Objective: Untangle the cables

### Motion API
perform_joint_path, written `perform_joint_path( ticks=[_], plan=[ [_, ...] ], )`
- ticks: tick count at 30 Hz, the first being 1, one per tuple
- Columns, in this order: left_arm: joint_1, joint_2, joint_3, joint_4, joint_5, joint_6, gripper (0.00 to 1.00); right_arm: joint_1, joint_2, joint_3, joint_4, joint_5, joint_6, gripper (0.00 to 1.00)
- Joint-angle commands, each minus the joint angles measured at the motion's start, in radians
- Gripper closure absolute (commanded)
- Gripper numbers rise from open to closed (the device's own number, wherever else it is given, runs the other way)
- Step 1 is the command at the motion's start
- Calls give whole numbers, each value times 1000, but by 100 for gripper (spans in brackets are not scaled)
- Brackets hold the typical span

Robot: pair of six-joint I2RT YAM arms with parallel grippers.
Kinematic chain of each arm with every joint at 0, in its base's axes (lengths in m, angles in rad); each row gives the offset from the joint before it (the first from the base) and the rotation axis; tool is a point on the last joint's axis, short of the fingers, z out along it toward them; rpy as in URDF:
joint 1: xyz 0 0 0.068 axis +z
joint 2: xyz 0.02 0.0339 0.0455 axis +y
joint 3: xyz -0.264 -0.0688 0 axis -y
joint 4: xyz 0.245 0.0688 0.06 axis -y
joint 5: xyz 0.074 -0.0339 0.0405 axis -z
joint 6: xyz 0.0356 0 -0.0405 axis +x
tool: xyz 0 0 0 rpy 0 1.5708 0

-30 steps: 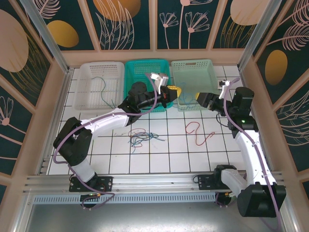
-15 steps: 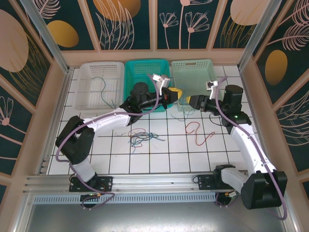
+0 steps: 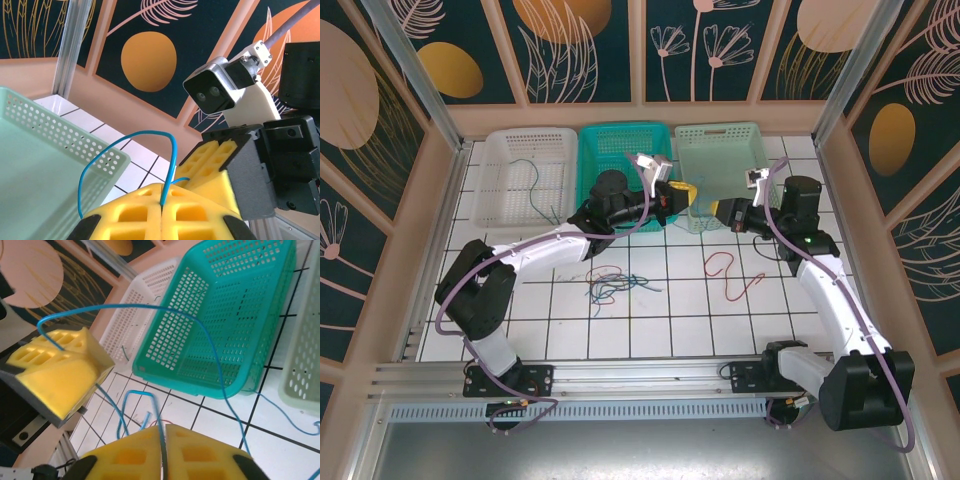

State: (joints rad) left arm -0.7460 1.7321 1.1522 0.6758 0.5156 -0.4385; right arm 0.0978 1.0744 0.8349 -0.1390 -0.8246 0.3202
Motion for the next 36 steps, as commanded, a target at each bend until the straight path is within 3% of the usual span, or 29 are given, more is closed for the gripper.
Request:
perform_joint_path(
  ticks=[1,4,12,21,31,33,36],
  plan=[
    [5,-12,11,-1,-3,28,100,-11,-13,14,2,81,16,93],
    [4,-40,-1,-12,-23,40,100,-40,-24,6,3,150,44,100],
    [5,-72,-28,-31,-47,65,100,-137,-146,-74,70,364,162,100],
    [5,-93,-82,49,-75,18,100,-144,-264,-140,102,563,231,100],
    [1,-86,-225,428,-123,-254,94,-144,-358,-308,411,526,432,100],
    [1,-77,-221,415,-107,-274,92,-144,-366,-319,470,488,413,100],
    [0,-81,-200,284,-115,-279,80,-144,-374,-291,466,462,337,100]
  ],
)
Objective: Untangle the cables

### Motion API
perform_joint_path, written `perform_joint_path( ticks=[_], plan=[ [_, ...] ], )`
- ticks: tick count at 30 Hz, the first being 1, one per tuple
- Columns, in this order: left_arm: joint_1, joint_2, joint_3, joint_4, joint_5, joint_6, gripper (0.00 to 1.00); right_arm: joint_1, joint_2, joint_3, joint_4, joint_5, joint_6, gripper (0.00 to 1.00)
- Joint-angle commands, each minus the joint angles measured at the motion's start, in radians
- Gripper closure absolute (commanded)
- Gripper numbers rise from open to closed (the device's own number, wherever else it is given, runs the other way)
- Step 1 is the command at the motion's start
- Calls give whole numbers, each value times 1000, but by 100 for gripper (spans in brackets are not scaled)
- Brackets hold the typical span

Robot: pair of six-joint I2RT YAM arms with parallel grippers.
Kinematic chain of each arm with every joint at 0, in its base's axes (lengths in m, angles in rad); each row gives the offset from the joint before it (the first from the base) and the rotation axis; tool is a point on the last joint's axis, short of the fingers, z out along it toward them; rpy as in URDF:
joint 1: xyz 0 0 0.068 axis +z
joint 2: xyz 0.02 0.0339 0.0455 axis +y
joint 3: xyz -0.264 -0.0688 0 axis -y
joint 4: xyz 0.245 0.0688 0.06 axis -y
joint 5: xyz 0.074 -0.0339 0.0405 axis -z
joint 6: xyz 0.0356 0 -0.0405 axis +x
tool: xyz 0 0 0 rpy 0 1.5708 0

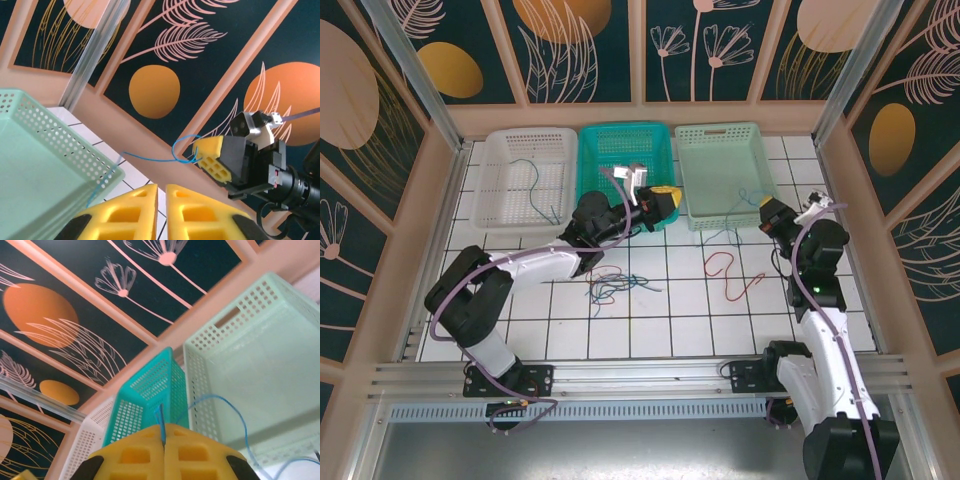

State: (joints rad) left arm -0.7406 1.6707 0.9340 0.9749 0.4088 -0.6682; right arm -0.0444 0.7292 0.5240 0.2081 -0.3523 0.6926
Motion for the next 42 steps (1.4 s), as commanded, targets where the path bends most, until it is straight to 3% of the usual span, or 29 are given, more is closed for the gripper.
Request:
perform_joint_path(
  ticks=[1,5,9,12,18,27,34,42],
  plan=[
    [-5,-26,23,-59,-4,-50,70,-3,-36,22,121,-5,-53,100],
    [-5,-93,11,-216,-57,19,57,-6,-33,50,146,-86,-120,100],
    [-6,-212,61,-387,-154,221,44,-6,25,140,71,-273,-240,100],
    [-4,-250,122,-456,-127,357,36,-5,64,196,-5,-400,-321,100],
    [-3,-134,271,-509,90,372,36,20,103,246,-69,-537,-388,100],
    [-5,92,383,-384,290,207,43,83,110,252,-71,-534,-421,100],
    [-4,112,369,-312,312,172,45,102,111,252,-58,-528,-416,100],
    [0,52,298,-265,245,175,49,103,113,256,-94,-496,-441,100]
  ],
)
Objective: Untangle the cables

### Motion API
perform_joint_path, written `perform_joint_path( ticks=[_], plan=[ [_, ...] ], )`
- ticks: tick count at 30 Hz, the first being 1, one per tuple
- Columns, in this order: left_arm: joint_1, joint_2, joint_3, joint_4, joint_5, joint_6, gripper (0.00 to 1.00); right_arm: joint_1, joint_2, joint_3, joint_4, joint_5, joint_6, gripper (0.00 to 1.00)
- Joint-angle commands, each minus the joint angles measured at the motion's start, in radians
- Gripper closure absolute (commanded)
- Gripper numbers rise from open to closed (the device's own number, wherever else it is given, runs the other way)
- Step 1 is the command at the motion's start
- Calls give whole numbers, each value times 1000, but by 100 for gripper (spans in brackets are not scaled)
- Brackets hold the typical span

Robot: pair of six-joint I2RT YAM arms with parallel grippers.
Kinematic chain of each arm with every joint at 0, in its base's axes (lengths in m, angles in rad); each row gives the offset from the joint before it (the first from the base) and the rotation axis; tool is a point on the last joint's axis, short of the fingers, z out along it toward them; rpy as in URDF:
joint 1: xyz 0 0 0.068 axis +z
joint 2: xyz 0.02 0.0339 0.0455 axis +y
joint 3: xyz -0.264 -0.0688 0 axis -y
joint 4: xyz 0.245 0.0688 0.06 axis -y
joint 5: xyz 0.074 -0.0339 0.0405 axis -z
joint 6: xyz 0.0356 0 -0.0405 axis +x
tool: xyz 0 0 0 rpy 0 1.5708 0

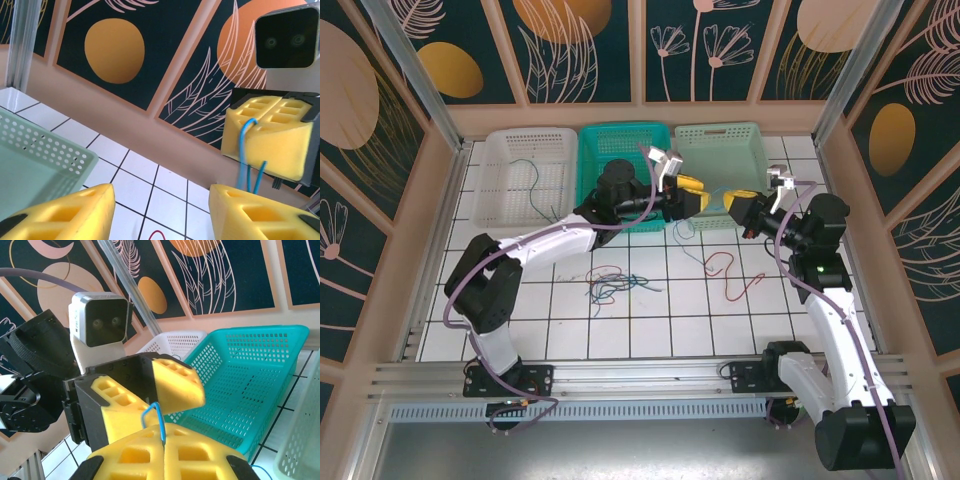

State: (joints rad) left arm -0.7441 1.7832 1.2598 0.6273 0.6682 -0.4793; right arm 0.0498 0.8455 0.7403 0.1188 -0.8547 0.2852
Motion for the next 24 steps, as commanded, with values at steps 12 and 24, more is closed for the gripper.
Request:
perform_joint_path(
  ticks=[12,24],
  plan=[
    [4,-75,-65,215,29,-97,48,9,-6,37,-1,16,-19,100],
    [2,7,-29,228,115,-131,50,20,5,37,32,10,-1,100]
  ],
)
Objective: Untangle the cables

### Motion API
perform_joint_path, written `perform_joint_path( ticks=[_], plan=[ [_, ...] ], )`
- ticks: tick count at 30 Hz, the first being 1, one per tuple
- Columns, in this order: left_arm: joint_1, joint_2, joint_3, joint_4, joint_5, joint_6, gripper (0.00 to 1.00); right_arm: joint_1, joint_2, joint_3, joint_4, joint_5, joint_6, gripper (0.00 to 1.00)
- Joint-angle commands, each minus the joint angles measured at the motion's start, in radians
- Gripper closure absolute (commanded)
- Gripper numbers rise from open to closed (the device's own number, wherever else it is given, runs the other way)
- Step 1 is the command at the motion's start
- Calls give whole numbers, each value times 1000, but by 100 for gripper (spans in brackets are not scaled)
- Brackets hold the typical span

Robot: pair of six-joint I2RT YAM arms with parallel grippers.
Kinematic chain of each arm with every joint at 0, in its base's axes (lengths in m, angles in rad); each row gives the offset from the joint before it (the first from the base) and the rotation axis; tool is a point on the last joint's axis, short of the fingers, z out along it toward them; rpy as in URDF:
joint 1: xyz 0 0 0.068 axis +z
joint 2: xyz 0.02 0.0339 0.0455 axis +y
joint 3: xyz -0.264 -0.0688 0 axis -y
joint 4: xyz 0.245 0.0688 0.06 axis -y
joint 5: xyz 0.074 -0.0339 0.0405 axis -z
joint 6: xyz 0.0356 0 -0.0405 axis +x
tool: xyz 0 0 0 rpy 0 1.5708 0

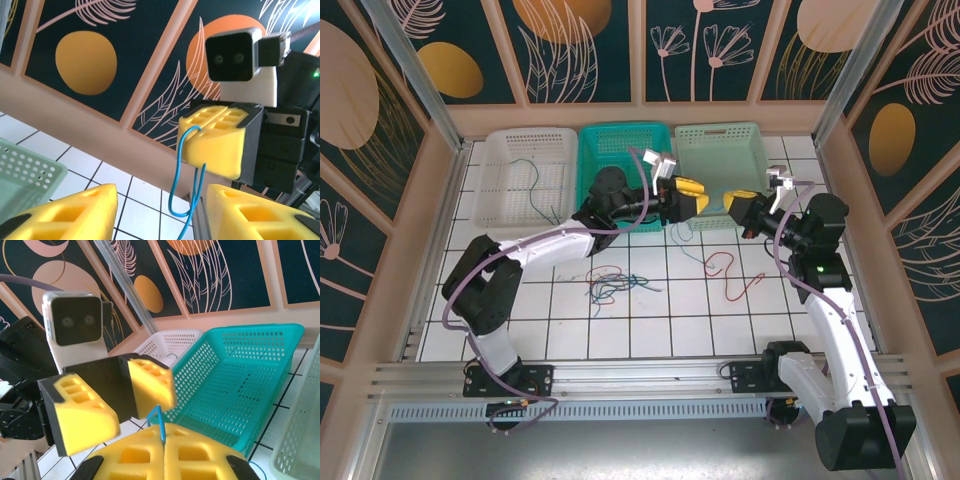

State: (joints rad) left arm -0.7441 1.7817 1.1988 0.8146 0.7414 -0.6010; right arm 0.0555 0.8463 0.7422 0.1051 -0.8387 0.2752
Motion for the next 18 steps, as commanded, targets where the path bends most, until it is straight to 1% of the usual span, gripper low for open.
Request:
perform_joint_path(
  ticks=[1,7,11,13,15,16,18],
  plan=[
    [2,12,36,40,43,-8,50,17,5,36,49,-7,10,100],
    [3,21,39,63,63,-17,50,31,14,42,44,3,5,100],
    [0,28,44,56,73,-15,55,38,17,45,53,10,10,100],
    [0,33,45,54,74,-16,55,41,19,45,60,11,15,100],
    [0,36,48,54,77,-16,59,46,21,48,61,10,15,100],
    [1,37,49,51,77,-16,62,50,23,50,61,10,15,100],
    [0,37,53,43,77,-10,71,55,24,52,56,11,12,100]
  ],
)
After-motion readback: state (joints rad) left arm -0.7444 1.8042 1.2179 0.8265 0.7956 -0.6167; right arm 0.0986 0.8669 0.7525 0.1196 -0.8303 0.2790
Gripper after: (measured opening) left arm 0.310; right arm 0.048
